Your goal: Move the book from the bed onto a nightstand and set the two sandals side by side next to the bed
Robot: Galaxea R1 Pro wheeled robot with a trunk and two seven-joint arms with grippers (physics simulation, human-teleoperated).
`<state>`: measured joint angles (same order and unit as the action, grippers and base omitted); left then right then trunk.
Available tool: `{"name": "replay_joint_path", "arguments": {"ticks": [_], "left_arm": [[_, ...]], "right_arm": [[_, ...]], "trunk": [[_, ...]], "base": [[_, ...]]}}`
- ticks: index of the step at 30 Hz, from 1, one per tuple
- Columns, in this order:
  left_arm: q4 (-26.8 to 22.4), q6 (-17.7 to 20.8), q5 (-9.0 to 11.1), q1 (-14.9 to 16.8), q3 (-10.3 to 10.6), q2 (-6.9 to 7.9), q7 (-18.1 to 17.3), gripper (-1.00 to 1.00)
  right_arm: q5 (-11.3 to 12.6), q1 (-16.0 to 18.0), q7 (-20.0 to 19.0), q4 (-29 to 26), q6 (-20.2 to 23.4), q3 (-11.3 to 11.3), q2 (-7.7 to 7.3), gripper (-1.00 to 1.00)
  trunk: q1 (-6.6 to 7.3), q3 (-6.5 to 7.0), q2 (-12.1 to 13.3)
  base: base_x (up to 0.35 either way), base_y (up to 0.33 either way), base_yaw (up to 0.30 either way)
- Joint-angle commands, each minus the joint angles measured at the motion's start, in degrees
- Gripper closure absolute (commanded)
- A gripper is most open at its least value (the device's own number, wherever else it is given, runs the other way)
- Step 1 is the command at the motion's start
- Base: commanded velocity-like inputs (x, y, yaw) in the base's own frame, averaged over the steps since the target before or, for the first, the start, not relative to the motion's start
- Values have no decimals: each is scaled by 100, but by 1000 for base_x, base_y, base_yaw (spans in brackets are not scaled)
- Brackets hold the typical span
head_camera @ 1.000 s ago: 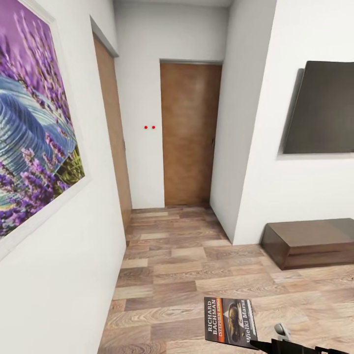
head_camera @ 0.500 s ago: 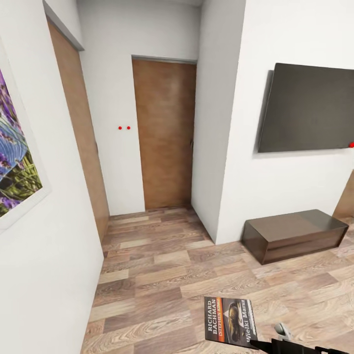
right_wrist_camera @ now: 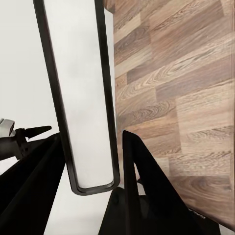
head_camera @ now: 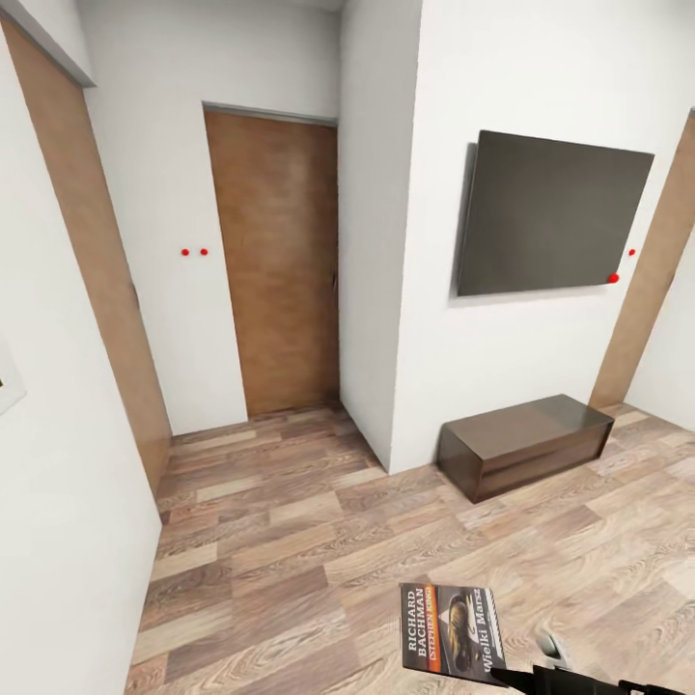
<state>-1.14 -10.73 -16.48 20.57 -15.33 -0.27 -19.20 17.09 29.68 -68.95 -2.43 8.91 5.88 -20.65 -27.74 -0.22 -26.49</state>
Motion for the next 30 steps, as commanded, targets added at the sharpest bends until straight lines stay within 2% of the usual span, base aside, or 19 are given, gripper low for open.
{"name": "replay_joint_path", "arguments": {"ticks": [1, 8, 22, 30], "left_arm": [[-1, -17, -57, 0, -49, 1, -8, -100], [-1, -17, -57, 0, -49, 1, -7, -100], [-1, -17, -57, -1, -49, 1, -7, -100], [-1, -17, -57, -1, -49, 1, -8, -100]], "right_arm": [[66, 3, -14, -4, 59, 10, -1, 100], [66, 3, -14, -4, 59, 10, -1, 100], [66, 1, -14, -4, 59, 10, -1, 100], [66, 3, -14, -4, 59, 10, -1, 100]], "trunk": [[-2, -2, -4], [-2, -2, -4], [-2, -2, -4], [-2, -2, -4]], "base": [[0, 0, -284], [69, 0, -284], [299, 0, -284], [21, 0, -284]]}}
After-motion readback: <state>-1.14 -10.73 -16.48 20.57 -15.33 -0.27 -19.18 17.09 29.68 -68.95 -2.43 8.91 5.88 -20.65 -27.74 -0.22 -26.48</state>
